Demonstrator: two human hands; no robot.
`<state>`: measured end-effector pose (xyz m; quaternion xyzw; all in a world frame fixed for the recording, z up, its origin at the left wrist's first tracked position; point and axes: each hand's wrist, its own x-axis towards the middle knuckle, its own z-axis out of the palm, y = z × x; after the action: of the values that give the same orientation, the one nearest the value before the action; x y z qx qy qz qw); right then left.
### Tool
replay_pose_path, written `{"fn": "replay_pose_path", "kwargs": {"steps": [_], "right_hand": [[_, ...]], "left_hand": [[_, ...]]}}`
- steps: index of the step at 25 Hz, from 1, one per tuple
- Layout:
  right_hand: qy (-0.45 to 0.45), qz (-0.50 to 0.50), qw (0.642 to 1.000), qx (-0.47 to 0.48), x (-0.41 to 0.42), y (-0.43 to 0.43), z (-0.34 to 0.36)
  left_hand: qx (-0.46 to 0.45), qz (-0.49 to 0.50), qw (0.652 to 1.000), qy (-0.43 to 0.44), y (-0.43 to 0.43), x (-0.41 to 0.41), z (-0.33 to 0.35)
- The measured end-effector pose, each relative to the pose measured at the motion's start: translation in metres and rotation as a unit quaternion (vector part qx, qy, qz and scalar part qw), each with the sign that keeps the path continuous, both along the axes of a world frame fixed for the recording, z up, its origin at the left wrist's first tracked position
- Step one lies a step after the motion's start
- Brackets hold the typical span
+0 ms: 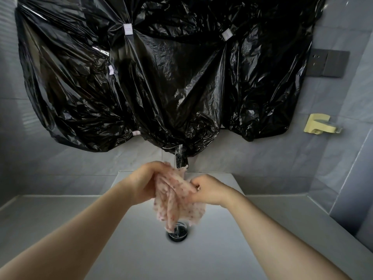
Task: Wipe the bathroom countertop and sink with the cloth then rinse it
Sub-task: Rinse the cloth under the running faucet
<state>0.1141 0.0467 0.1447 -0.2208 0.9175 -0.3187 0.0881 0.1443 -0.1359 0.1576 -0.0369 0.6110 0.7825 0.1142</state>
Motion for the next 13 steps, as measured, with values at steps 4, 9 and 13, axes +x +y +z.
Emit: {"fn": "replay_pose_path", "kwargs": {"steps": [4, 9, 13], "right_hand": [[-0.217, -0.069, 0.914, -0.335, -0.004, 0.006, -0.010], [-0.270, -0.036, 0.933, -0.235, -0.006, 0.009, -0.012], [-0.183, -0.034, 0.981, -0.048, -0.005, 0.017, -0.014]], "left_hand": [[0.014, 0.081, 0.997, 0.015, -0.008, -0.004, -0.005], [0.059, 0.176, 0.982, -0.035, -0.020, -0.012, -0.008], [0.036, 0.236, 0.971, -0.021, -0.029, -0.011, -0.007]]}}
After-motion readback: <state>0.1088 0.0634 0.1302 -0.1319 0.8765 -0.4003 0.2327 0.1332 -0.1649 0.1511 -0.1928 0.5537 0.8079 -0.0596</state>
